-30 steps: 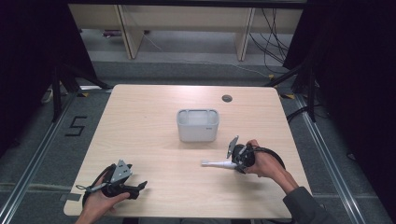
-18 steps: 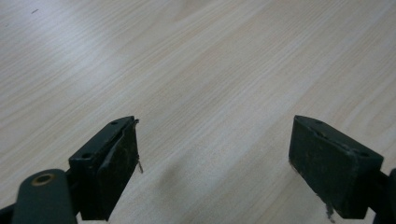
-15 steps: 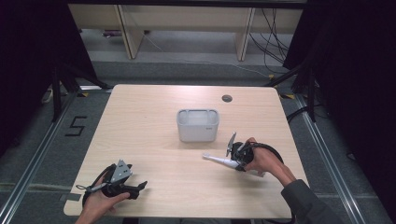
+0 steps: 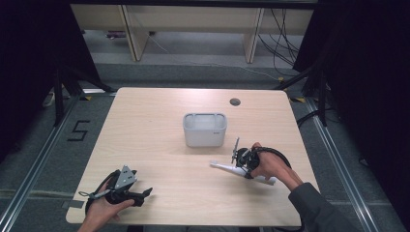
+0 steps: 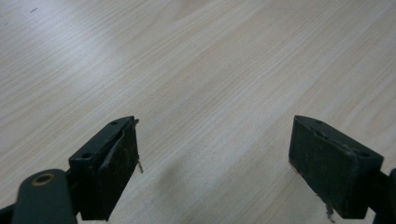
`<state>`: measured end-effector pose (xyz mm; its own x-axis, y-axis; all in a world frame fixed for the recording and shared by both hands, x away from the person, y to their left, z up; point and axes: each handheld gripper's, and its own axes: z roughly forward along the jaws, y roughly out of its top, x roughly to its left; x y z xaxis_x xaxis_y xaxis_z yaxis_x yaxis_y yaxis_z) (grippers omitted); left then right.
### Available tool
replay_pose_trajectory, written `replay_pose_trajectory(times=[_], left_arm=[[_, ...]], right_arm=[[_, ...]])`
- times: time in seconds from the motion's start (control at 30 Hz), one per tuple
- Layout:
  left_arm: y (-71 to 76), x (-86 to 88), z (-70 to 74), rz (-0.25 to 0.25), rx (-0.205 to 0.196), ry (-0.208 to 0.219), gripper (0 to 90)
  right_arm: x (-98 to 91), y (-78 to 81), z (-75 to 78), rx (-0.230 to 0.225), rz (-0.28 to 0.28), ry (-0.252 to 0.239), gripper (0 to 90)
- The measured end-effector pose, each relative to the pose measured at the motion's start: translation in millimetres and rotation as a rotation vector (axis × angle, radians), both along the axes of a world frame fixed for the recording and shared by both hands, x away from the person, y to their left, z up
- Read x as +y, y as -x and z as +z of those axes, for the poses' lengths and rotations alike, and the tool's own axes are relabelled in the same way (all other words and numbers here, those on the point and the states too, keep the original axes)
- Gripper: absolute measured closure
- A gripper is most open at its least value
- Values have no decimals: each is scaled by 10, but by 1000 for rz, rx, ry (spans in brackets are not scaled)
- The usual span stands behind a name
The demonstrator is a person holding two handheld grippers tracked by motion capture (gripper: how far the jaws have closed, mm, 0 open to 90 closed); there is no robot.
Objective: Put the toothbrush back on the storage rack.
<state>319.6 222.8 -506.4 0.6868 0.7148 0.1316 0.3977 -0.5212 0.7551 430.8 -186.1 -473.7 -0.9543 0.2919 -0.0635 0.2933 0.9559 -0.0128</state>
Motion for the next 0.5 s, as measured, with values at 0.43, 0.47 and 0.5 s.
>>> replay_pose_trajectory(times=[0.43,0.47,0.5], left_arm=[[-16,22,10,-1,-5,-20,153],[-16,20,9,1,-7,-18,153],[-16,20,9,1,-7,-18,153]], right_arm=[[-313,167,495,-138,-88,-175,666],[-331,186,535,-147,-93,-199,666],[-331,186,535,-147,-93,-199,666]])
